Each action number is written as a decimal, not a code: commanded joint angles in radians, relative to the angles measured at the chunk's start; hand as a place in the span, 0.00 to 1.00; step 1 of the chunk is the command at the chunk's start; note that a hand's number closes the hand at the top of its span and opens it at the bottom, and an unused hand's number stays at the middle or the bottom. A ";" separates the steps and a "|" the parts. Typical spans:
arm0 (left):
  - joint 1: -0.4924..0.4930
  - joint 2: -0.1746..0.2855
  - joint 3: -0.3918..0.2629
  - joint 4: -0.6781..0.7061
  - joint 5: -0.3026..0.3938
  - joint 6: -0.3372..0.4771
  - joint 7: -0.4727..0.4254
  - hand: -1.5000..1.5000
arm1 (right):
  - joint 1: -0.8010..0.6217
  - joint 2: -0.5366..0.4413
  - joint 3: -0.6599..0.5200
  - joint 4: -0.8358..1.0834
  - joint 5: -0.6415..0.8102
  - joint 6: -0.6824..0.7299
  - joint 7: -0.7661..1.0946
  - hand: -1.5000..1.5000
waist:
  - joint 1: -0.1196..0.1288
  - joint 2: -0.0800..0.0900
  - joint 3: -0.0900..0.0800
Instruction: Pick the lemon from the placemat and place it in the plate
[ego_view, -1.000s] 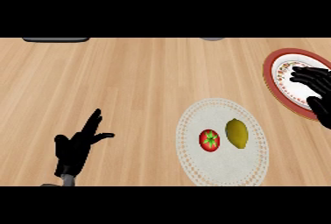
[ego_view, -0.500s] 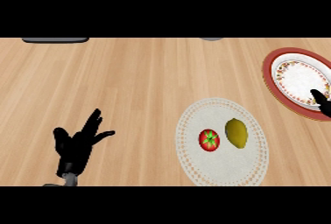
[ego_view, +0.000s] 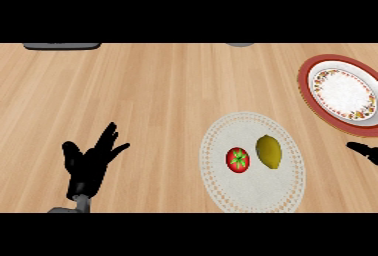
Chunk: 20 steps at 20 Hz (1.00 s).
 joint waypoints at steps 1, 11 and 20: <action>0.010 0.027 0.010 -0.003 0.010 -0.027 0.018 0.50 | 0.032 -0.136 0.081 -0.060 0.069 0.121 0.158 0.00 | 0.004 0.002 -0.004; 0.013 -0.009 -0.006 0.004 -0.029 -0.005 0.018 0.50 | -0.093 -0.148 0.284 -0.235 0.224 0.213 0.585 0.00 | 0.015 0.005 -0.002; 0.047 -0.025 0.009 -0.064 -0.022 -0.040 0.051 0.50 | -0.061 0.050 0.427 -0.287 0.474 0.178 0.718 0.00 | 0.007 0.003 -0.001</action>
